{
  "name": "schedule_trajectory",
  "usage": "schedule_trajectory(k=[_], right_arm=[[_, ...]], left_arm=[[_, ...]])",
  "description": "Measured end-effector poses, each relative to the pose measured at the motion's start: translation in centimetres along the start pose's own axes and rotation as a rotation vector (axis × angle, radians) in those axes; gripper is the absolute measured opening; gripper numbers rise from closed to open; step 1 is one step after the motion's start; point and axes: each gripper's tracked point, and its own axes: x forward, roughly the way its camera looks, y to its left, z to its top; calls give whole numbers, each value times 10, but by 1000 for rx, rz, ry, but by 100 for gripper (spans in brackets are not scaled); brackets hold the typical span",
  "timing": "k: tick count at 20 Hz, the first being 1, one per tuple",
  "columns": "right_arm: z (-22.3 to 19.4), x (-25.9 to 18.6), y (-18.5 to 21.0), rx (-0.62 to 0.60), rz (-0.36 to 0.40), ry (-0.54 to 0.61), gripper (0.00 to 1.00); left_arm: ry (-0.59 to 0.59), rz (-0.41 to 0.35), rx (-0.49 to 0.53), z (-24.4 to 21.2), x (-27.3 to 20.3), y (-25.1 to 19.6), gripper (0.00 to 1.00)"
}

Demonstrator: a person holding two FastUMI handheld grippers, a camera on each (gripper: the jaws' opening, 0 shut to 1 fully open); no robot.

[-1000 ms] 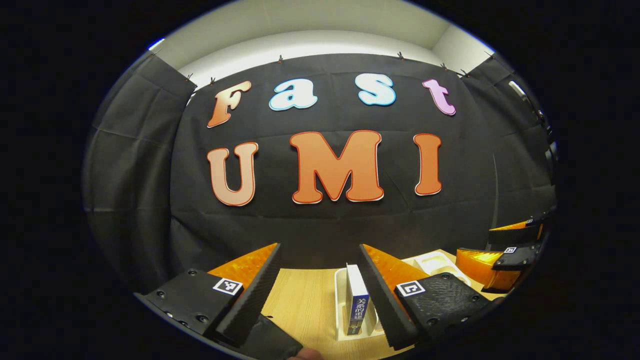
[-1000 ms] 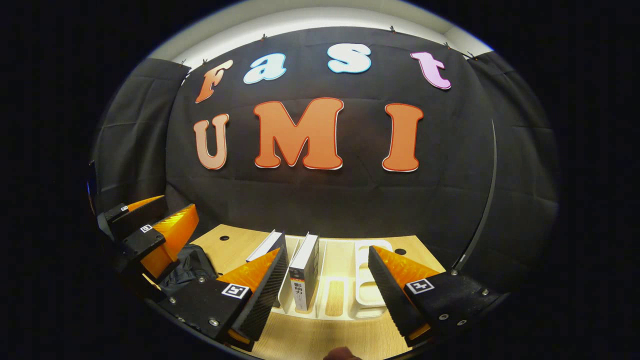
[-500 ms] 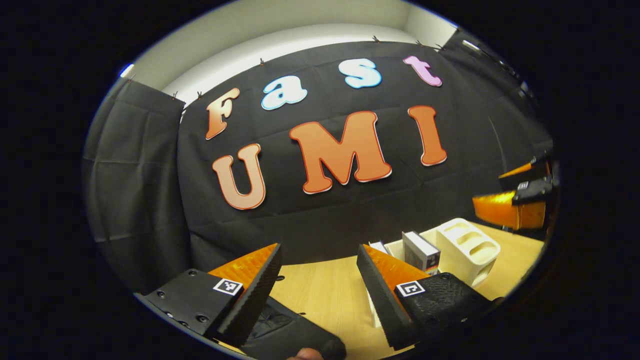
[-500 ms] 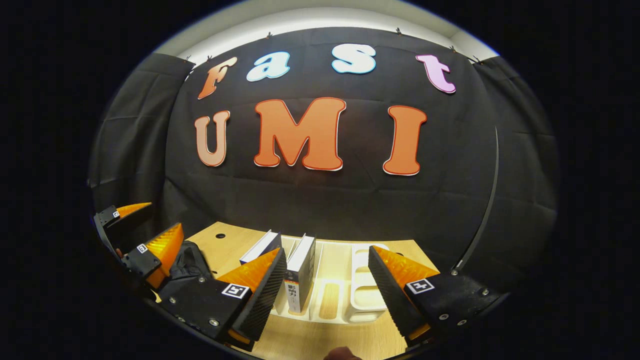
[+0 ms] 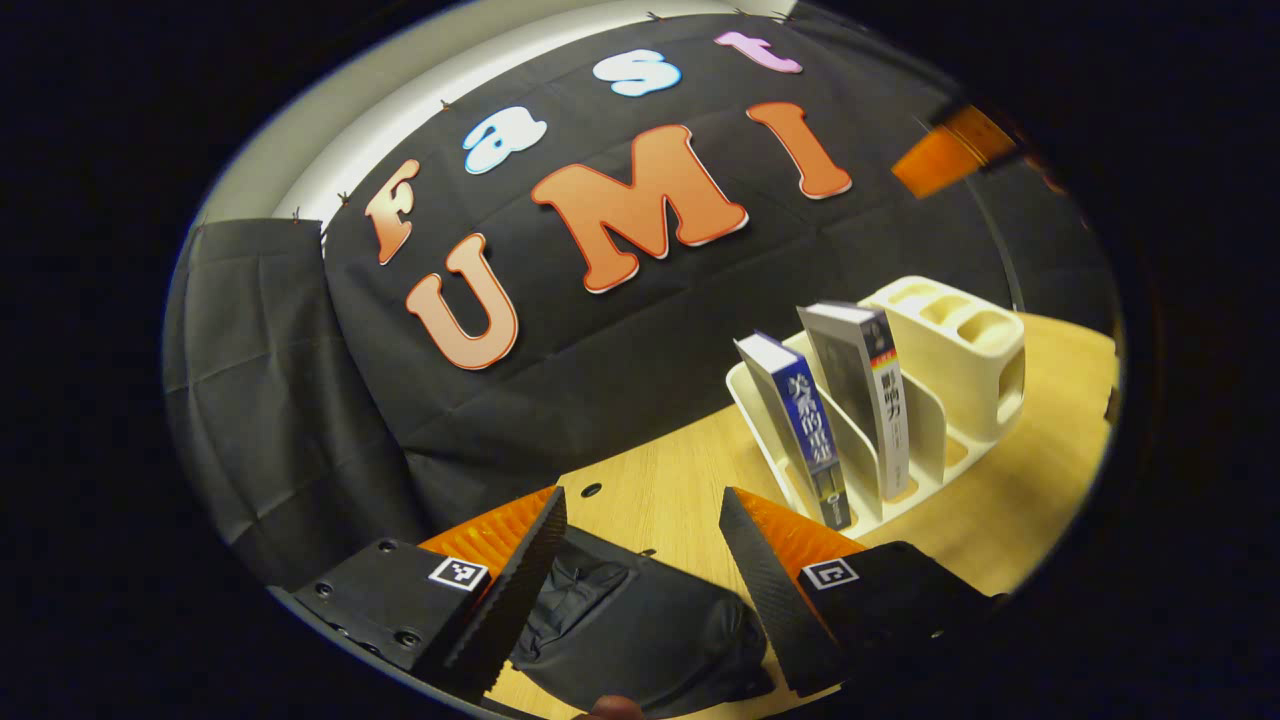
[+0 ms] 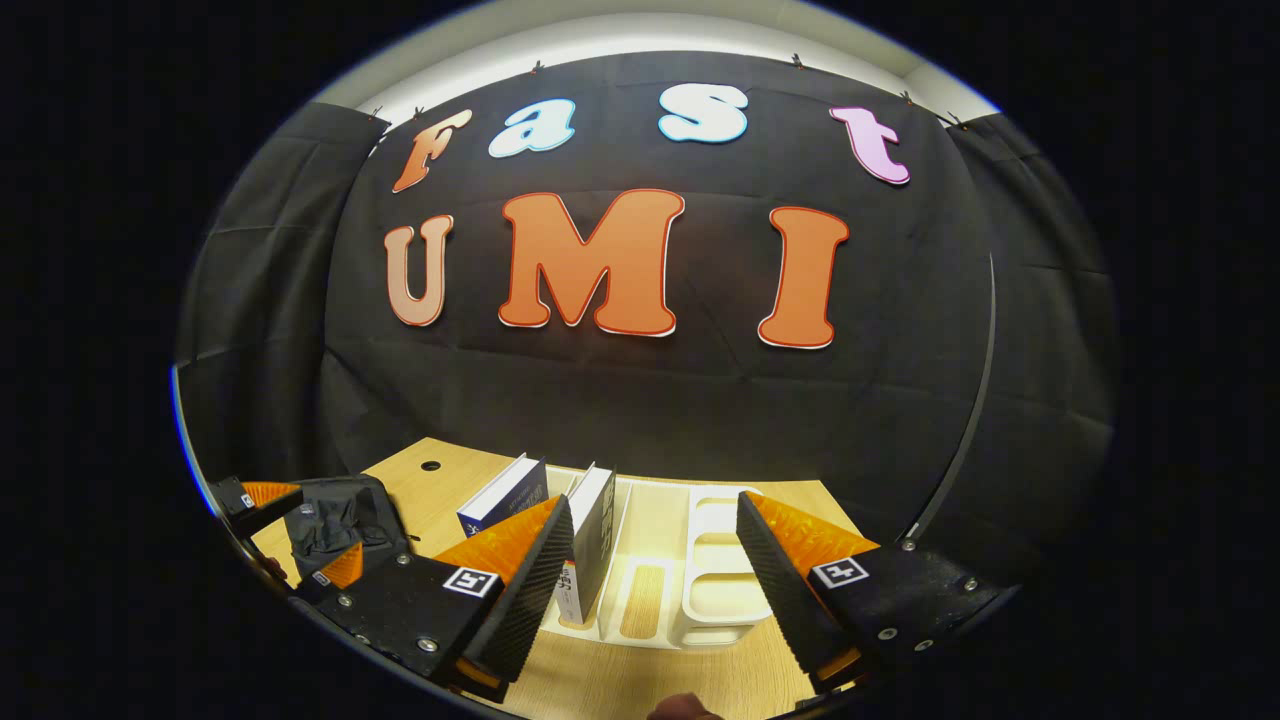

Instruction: Open the schoolbag, grab two books from the bookshelf and put them into the schoolbag.

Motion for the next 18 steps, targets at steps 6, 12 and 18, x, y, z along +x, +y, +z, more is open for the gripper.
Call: schedule_trajectory(k=[6,12,18], right_arm=[[-10,4,-9,2,6,20,98],[-18,4,-18,-2,10,34,98],[-21,3,-26,-3,19,37,98]], left_arm=[[126,-3,128,-68,-5,-23,98],[237,-5,223,-126,-16,-34,98],[331,10,291,-162,-18,-37,98]])
